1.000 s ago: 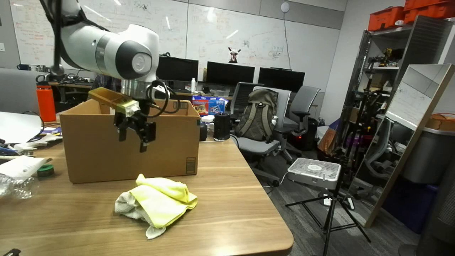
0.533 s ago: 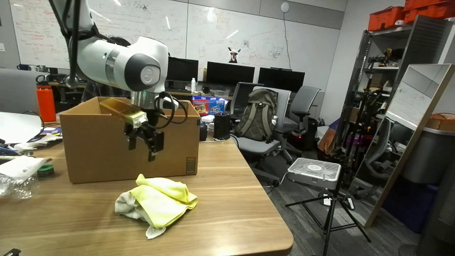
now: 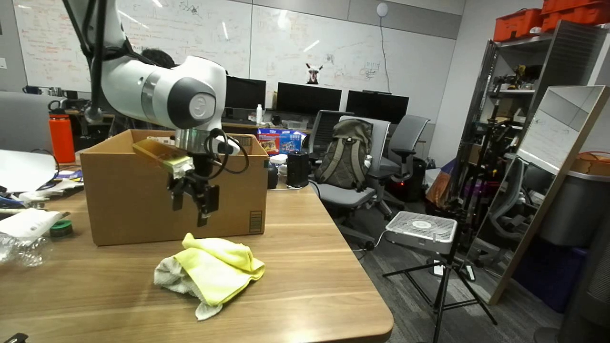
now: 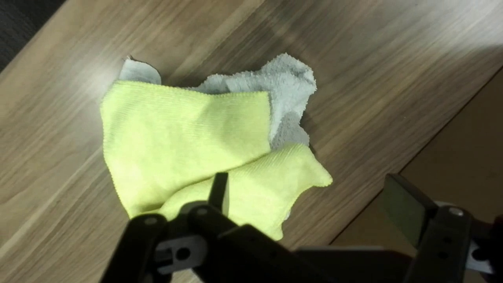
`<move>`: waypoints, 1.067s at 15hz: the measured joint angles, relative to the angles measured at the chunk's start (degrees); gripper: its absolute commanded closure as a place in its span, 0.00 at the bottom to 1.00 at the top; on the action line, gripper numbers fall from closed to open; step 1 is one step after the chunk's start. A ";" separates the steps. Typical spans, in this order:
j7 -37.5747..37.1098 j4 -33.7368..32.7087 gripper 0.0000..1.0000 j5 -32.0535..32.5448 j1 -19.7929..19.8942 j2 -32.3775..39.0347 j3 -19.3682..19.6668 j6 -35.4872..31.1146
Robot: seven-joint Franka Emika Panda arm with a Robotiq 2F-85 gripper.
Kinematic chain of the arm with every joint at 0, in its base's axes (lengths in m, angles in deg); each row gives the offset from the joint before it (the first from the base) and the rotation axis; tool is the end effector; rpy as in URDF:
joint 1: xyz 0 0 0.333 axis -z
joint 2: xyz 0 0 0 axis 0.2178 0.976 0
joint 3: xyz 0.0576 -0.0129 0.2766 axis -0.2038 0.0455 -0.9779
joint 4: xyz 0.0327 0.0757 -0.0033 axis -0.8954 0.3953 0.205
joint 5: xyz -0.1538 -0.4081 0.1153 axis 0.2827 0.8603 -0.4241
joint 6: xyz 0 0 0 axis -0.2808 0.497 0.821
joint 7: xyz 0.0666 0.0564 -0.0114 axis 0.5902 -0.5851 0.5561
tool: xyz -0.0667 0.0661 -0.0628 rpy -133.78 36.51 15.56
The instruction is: Put the shirts and towels in the box
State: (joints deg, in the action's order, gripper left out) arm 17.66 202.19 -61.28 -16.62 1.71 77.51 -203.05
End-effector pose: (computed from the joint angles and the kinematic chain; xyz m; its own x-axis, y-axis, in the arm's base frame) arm 0.5277 0.0495 0.1338 0.9291 -0.3654 -0.0572 -0.3690 -0.9265 -0.0741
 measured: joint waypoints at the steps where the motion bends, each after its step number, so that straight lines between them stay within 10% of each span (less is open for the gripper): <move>1: -0.40 0.27 0.00 0.09 -0.05 0.12 0.00 0.02; 16: -4.59 -0.28 0.00 -0.08 -0.23 7.48 0.85 0.00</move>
State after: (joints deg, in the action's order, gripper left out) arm 13.08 201.91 -61.36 -16.85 9.19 78.36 -203.06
